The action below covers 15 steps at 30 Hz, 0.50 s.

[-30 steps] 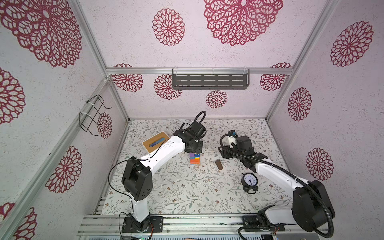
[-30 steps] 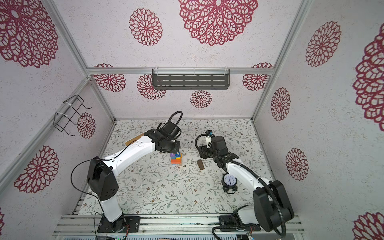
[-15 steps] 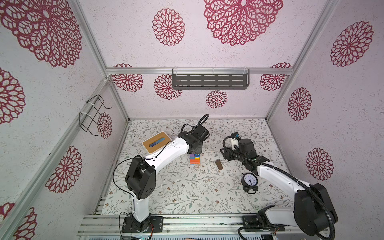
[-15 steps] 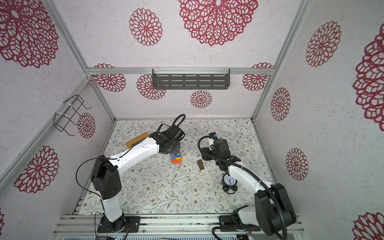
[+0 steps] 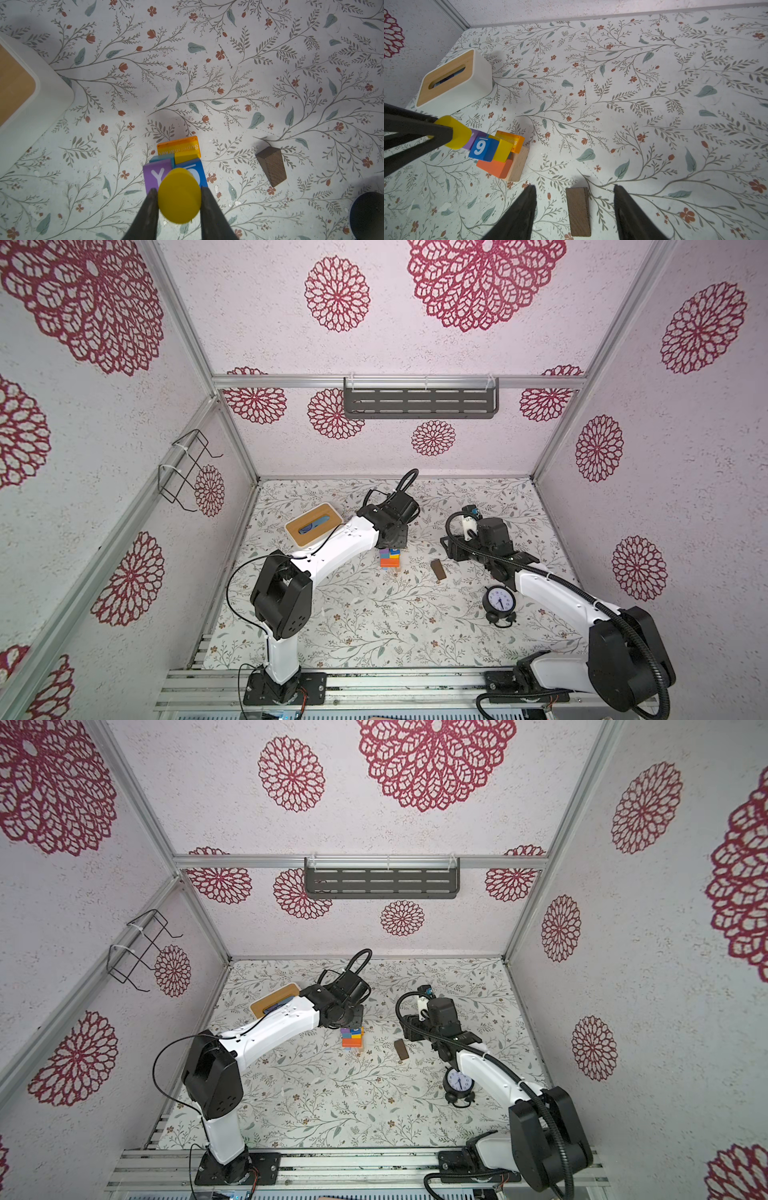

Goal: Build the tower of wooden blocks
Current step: 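Carry the yellow cylinder with the left gripper over the block stack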

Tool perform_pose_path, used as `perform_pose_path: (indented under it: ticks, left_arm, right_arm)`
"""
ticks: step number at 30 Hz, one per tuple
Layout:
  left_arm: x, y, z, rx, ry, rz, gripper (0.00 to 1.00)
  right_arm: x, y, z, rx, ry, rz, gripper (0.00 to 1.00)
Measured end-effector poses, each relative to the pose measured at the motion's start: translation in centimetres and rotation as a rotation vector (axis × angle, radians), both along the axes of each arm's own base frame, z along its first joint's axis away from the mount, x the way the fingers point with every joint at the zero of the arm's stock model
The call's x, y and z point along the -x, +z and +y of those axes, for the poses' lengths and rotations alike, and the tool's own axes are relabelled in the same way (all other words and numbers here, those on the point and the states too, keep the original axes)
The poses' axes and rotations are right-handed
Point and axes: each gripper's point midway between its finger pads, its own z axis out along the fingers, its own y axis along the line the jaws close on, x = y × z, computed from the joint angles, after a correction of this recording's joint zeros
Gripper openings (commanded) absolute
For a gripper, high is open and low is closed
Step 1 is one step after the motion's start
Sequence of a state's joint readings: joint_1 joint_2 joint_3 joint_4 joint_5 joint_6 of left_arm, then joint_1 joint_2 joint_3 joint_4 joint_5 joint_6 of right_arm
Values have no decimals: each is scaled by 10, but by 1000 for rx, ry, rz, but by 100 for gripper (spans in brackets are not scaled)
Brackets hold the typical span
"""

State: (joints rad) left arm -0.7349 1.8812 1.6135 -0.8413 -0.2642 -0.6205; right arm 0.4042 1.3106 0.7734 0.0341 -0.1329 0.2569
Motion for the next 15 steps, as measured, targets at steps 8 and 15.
perform_pose_path:
  ticks: [8, 15]
  left_arm:
    - [2, -8, 2, -8, 1, 9, 20]
    - [1, -8, 1, -4, 1, 5, 20]
  right_arm:
    - [0, -1, 0, -1, 2, 3, 62]
    - [0, -1, 0, 0, 1, 3, 62]
